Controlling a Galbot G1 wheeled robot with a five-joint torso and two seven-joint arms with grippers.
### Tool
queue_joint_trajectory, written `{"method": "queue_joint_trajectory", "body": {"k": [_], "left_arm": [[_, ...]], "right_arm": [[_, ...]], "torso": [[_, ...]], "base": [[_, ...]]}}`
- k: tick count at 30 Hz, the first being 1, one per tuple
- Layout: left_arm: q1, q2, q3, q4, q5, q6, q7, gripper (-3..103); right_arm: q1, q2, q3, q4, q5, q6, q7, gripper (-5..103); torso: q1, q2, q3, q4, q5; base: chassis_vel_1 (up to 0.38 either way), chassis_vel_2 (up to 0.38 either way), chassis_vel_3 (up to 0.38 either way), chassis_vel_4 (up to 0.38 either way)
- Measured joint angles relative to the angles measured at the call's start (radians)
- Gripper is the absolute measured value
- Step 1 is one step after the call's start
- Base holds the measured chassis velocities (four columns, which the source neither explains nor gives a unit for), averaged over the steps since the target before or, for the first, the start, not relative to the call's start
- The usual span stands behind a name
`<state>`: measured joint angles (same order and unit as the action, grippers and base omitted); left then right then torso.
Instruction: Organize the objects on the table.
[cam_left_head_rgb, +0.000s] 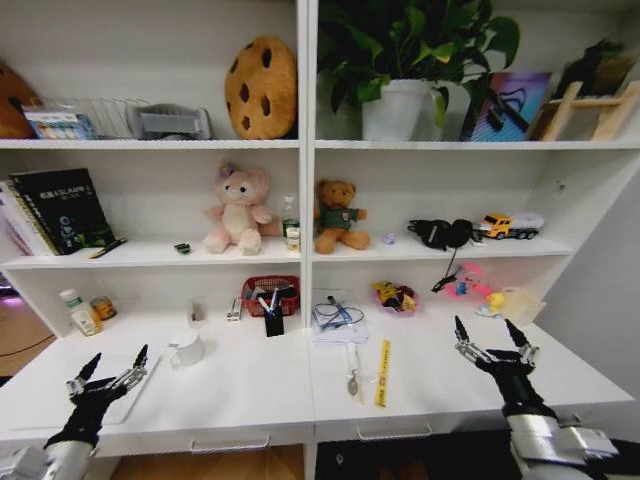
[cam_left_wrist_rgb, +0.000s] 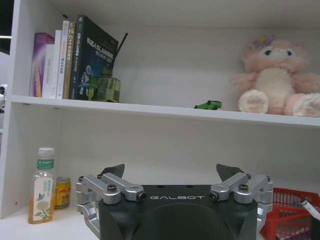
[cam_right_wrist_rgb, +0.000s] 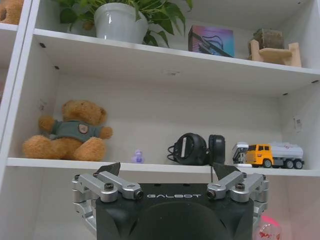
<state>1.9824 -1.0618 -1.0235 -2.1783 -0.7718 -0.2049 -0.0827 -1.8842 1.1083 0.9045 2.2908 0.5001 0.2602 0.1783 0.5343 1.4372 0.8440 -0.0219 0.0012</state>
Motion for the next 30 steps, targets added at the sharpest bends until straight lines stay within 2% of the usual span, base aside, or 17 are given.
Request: {"method": "queue_joint_trajectory", "body": {"k": [3, 6, 9, 12, 20, 21, 23, 25, 30], "left_arm": [[0.0, 0.0, 0.0, 0.0, 0.0, 0.0, 0.0, 100], [0.0, 0.0, 0.0, 0.0, 0.0, 0.0, 0.0, 100], [0.0, 0.0, 0.0, 0.0, 0.0, 0.0, 0.0, 100], [0.0, 0.0, 0.0, 0.0, 0.0, 0.0, 0.0, 100], [0.0, 0.0, 0.0, 0.0, 0.0, 0.0, 0.0, 100], [0.0, 0.0, 0.0, 0.0, 0.0, 0.0, 0.0, 100], [0.0, 0.0, 0.0, 0.0, 0.0, 0.0, 0.0, 100], [0.0, 0.0, 0.0, 0.0, 0.0, 0.0, 0.0, 100], [0.0, 0.0, 0.0, 0.0, 0.0, 0.0, 0.0, 100]], "right_arm": [[0.0, 0.0, 0.0, 0.0, 0.0, 0.0, 0.0, 100], [0.0, 0.0, 0.0, 0.0, 0.0, 0.0, 0.0, 100], [0.0, 0.0, 0.0, 0.0, 0.0, 0.0, 0.0, 100], [0.0, 0.0, 0.0, 0.0, 0.0, 0.0, 0.0, 100], [0.0, 0.0, 0.0, 0.0, 0.0, 0.0, 0.0, 100], [0.0, 0.0, 0.0, 0.0, 0.0, 0.0, 0.0, 100], [0.0, 0.0, 0.0, 0.0, 0.0, 0.0, 0.0, 100], [0.0, 0.0, 0.0, 0.0, 0.0, 0.0, 0.0, 100], [0.0, 0.0, 0.0, 0.0, 0.0, 0.0, 0.0, 100]], "torso": [[0.0, 0.0, 0.0, 0.0003, -0.0019], [0.0, 0.0, 0.0, 0.0004, -0.0004], [0.0, 0.0, 0.0, 0.0001, -0.0017], [0.0, 0.0, 0.0, 0.0002, -0.0006], [0.0, 0.0, 0.0, 0.0002, -0.0017], [0.0, 0.0, 0.0, 0.0008, -0.001], [0.0, 0.0, 0.0, 0.0005, -0.0004], [0.0, 0.0, 0.0, 0.0002, -0.002], [0.0, 0.0, 0.0, 0.0003, -0.0012]], "base": [[0.235, 0.235, -0.257, -0.24], [0.242, 0.235, -0.239, -0.228], [0.219, 0.218, -0.21, -0.215], [0.212, 0.206, -0.217, -0.213], [0.218, 0.216, -0.228, -0.215], [0.264, 0.23, -0.233, -0.247], [0.246, 0.232, -0.235, -0.247], [0.216, 0.225, -0.222, -0.233], [0.24, 0.22, -0.221, -0.235]]}}
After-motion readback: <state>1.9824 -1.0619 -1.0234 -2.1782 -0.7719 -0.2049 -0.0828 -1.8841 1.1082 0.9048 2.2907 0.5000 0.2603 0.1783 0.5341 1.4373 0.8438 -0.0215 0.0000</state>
